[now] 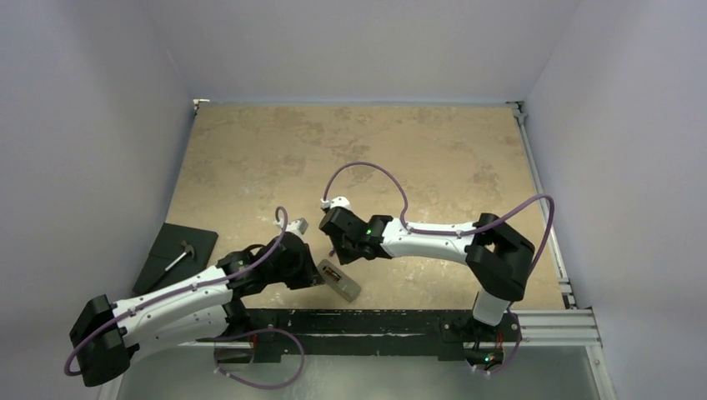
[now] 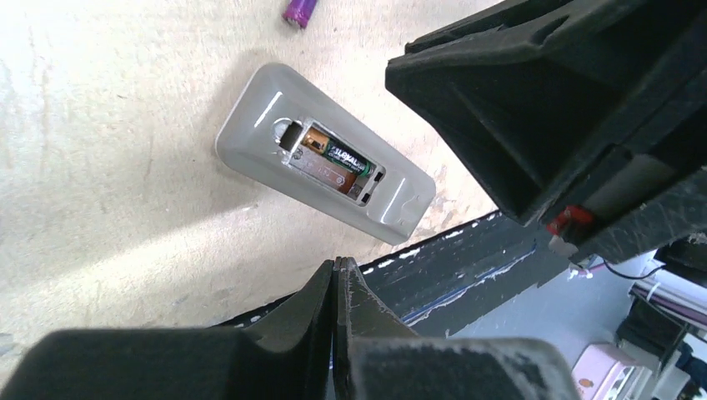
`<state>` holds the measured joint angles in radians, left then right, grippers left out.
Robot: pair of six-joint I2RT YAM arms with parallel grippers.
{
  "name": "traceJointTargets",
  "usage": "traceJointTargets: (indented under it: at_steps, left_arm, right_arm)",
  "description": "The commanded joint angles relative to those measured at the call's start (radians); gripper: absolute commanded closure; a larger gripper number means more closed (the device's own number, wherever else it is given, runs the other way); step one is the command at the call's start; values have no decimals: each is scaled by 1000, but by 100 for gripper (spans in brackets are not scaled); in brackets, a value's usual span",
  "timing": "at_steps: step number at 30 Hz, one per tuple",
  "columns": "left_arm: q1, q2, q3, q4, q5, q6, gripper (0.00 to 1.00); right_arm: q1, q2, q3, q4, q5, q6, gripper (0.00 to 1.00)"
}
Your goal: Load the batteries into the remote control
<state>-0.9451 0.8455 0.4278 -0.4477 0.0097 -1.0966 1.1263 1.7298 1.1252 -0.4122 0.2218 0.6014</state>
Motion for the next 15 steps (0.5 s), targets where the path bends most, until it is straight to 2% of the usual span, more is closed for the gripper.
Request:
traceJointTargets:
  at_steps: [1,5,10,15]
  left_arm:
    - [-5,-36,69,-113,-101,21,95]
    - [-5,-58,88,-145,-141,20,85]
    - [-5,-74,115,-186,-182,23,67]
    - [-5,-90,139,-230,-217,32,52]
  right_arm:
    - [-16,-41,64,-19,46,-26,70]
    - [-38,-36,90,-20,56,-54,59]
    - [-63,-14,119,0,57,-143,50]
    - [-105,30,161,32,-5,-217,48]
